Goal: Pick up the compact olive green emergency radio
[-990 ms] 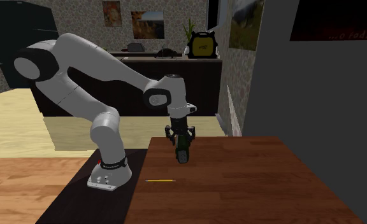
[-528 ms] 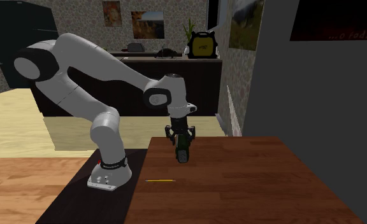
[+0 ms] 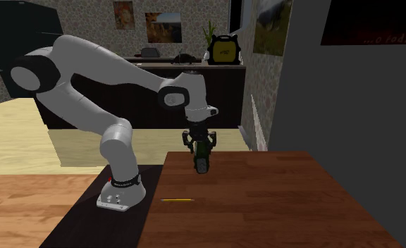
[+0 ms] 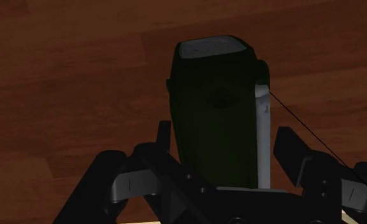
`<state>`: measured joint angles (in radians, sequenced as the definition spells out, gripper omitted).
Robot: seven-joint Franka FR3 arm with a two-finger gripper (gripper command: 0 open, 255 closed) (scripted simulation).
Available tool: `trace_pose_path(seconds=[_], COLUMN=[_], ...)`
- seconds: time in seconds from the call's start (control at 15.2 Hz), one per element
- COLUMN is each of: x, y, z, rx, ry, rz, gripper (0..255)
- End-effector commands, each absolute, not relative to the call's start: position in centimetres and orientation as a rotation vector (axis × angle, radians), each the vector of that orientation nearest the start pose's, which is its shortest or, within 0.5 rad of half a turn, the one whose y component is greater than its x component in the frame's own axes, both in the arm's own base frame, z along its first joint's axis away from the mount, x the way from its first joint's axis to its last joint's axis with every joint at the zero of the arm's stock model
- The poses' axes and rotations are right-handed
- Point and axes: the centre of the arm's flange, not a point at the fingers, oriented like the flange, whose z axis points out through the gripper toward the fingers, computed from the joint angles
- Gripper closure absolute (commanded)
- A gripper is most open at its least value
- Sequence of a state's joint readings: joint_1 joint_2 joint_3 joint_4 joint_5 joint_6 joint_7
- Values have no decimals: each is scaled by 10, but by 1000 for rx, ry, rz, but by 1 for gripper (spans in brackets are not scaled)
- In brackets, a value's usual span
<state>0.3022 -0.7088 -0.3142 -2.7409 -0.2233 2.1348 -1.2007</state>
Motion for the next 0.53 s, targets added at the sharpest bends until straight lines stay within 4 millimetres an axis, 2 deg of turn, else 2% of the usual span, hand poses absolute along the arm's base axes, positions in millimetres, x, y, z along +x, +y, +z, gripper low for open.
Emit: trace_pose_path(seconds=[0.0, 0.33, 0.46], x=[339, 339, 339], y=[-7, -7, -7], z=[431, 457, 458], rx=[-2468, -2468, -2468], ry=[-2005, -2005, -2005], rz=[-127, -127, -127], gripper=[255, 255, 255])
